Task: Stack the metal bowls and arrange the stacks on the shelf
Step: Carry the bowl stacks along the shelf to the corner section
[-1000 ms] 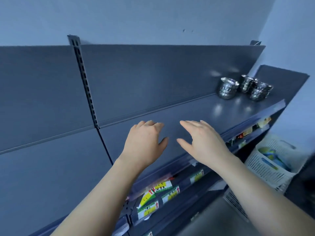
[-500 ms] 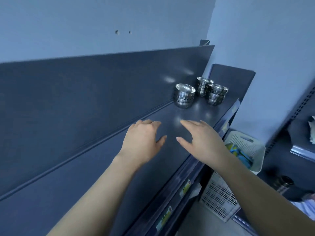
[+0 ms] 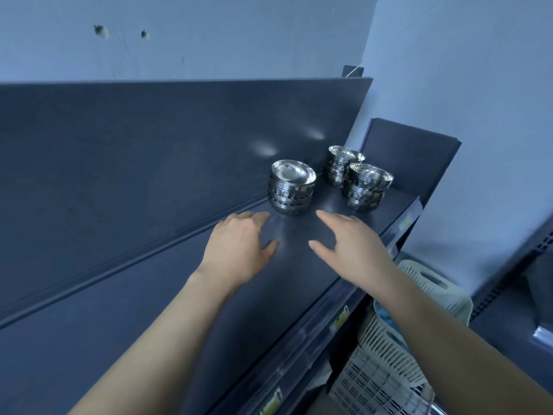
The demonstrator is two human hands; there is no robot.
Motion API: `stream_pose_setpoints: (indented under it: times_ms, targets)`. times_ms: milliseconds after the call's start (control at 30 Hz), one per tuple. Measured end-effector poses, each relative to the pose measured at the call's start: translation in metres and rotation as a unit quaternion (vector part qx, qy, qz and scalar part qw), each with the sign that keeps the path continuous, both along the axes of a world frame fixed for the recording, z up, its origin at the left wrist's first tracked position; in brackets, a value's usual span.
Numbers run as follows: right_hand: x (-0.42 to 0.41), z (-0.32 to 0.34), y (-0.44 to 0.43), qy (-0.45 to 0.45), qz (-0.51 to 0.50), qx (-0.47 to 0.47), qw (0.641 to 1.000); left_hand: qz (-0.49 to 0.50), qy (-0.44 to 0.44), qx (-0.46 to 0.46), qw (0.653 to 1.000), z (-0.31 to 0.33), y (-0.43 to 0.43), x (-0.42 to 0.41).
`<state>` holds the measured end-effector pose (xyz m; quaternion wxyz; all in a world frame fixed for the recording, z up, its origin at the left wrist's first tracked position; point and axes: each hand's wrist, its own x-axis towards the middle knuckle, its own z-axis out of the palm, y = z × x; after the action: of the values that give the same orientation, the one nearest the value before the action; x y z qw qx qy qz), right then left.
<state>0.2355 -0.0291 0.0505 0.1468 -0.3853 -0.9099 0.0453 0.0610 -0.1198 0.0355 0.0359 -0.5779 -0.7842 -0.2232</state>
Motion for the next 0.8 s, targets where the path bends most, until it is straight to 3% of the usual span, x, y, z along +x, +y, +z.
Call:
stream_pose_setpoints:
  times_ms: [367, 800]
  targets:
    - [-0.018, -0.027, 0.142, 0.023, -0.001, -0.078, 0.997, 0.067, -0.101, -0.041, 0.992, -0.025, 0.111, -0.014]
    - [-0.063, -0.064, 0.211, 0.099, 0.045, -0.166, 0.980, 0.006, -0.271, -0.004, 0.963, -0.061, 0.186, -0.055]
